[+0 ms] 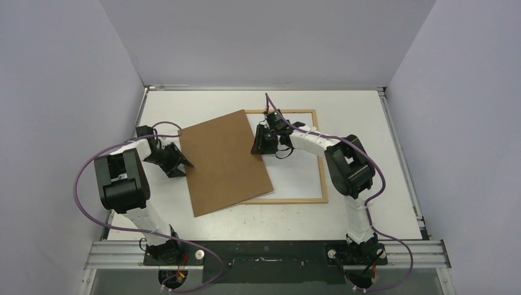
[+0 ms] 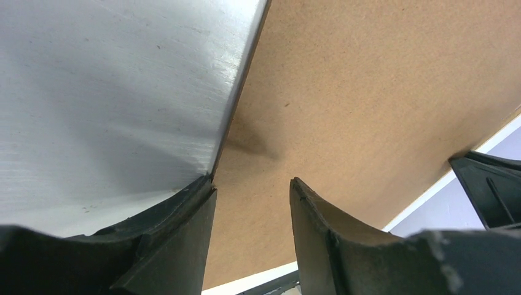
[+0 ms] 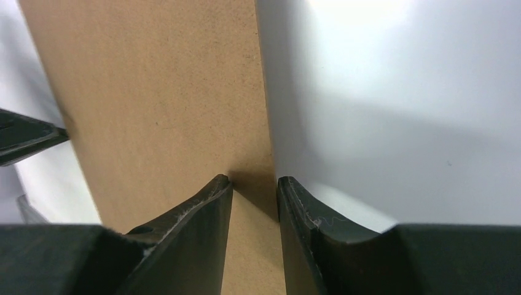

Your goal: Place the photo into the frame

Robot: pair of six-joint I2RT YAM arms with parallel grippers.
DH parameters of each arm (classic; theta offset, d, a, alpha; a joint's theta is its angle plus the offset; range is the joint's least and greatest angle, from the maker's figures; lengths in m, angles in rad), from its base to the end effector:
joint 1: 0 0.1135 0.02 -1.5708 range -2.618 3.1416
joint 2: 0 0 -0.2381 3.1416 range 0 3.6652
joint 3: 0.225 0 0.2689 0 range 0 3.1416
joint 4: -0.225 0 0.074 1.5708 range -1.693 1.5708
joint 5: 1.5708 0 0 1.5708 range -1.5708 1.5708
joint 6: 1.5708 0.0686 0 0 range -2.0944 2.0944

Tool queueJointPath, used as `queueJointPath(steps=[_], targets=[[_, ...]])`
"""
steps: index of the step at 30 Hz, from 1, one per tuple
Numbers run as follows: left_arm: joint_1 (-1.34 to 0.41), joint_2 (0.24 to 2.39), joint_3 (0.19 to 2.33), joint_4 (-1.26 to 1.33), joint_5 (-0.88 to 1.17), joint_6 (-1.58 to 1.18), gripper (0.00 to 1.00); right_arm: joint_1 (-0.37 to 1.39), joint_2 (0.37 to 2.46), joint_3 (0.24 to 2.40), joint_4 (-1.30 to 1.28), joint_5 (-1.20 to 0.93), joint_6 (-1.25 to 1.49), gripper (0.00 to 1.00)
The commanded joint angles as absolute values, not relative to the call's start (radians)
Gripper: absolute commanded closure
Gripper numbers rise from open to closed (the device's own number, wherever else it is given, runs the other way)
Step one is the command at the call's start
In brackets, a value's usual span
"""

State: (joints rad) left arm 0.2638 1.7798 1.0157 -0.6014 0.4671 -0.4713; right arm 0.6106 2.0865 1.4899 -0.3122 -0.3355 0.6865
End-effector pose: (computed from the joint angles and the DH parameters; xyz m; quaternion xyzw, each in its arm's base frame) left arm 0.3245 0.0556 0.0760 -0.3256 0.9116 -0.2393 0.0753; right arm 0.3748 0.2899 0.1135 -0.0188 0.9338 0.3194 0.1600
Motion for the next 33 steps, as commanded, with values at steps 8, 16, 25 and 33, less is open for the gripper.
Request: queueJointPath(steps=[8,16,25,33], targets=[[0.253,1.844,1.054,-0.61,0.442,-0.442,0.54,0.65,1.985,1.471,0.023,-0.706,0.907,0.74],[0.253,1.849,1.076,-0.623,0.435,-0.441,0.54,0.656,2.053,1.592,-0.163,-0.67,0.793,0.82],[0.254,1.814,1.112,-0.639,0.426,-0.442,0.5,0.634,2.019,1.568,-0.15,-0.669,0.763,1.0],[0.254,1.736,1.196,-0.62,0.499,-0.442,0.26,0.503,1.902,1.388,0.138,-0.761,0.934,1.0]])
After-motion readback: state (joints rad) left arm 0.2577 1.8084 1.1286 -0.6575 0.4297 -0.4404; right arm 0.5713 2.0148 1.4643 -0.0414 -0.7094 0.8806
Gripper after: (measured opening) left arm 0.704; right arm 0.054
